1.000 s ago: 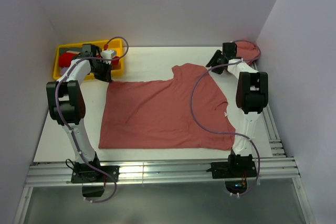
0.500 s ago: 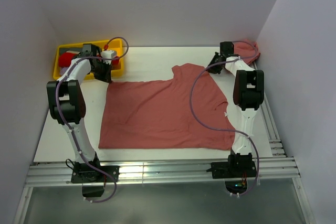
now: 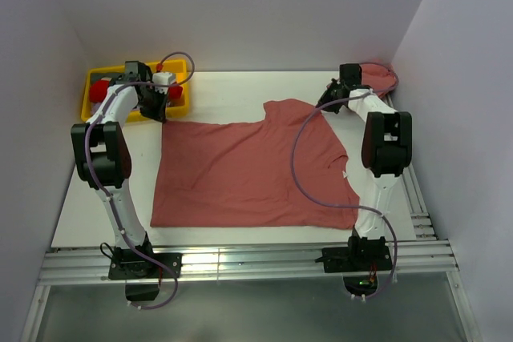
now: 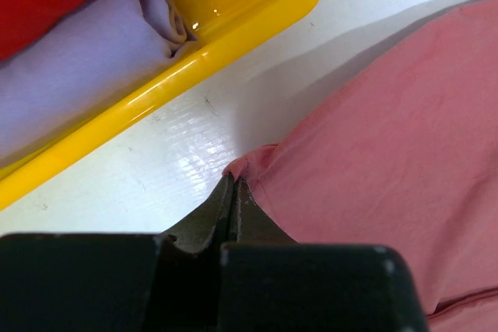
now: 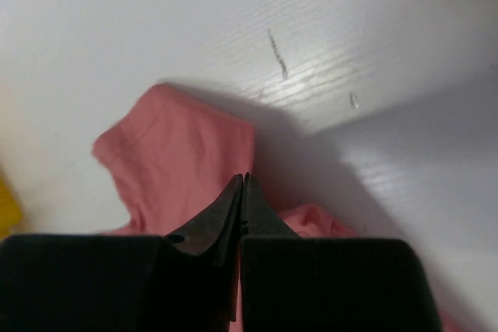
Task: Roll the t-shirts
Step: Fold the tshirt
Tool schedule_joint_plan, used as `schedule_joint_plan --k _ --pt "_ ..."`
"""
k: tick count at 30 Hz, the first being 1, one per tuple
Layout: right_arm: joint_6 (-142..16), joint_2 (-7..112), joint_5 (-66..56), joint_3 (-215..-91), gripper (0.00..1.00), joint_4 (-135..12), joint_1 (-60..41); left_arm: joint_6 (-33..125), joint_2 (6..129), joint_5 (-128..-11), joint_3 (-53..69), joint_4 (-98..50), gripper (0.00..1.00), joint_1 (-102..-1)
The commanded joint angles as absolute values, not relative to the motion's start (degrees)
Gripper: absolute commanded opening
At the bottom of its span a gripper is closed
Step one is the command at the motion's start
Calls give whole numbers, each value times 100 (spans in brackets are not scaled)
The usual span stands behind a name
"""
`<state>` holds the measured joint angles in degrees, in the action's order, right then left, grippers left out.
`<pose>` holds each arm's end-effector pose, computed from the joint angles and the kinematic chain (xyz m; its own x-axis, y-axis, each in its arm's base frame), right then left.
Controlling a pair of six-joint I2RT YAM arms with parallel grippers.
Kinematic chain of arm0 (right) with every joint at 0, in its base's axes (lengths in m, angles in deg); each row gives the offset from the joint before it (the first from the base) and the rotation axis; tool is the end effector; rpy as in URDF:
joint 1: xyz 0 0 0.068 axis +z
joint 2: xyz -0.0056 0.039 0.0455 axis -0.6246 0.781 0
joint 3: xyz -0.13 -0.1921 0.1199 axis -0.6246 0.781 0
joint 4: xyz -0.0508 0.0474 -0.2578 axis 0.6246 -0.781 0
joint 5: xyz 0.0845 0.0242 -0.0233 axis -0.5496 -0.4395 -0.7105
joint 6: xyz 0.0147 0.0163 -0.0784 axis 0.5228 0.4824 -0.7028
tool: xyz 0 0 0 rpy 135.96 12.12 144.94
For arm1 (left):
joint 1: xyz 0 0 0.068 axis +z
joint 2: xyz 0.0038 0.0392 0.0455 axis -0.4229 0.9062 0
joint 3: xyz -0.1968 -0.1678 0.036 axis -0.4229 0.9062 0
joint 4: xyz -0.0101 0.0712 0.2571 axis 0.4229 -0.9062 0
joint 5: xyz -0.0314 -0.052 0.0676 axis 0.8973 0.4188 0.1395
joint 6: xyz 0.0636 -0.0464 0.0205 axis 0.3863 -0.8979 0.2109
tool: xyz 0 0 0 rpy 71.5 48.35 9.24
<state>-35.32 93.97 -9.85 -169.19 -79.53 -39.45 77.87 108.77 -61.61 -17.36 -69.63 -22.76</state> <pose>0.4956 0.0087 0.1428 -0.6953 0.5647 -0.4446 0.3220 0.7978 0.5097 0.4556 -0.0016 0.1844 -0.8080 0.2941 -0.5105 0.3845 0.9198 -0.0787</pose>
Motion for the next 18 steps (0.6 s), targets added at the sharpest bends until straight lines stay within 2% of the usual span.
schedule_joint_plan --k 1,10,18 --pt "-3440 8574 -881 -16647 0 -7608 -3997 7748 10841 -6294 -1982 -7148 0 -2291" --pt "-3308 7529 -618 -15531 0 -7547 -4093 7863 10780 -6162 -2052 -7508 0 -2291" --pt "-3211 6773 -416 -14652 0 -7740 -4260 7994 10375 -6268 -1648 -7561 0 -2265"
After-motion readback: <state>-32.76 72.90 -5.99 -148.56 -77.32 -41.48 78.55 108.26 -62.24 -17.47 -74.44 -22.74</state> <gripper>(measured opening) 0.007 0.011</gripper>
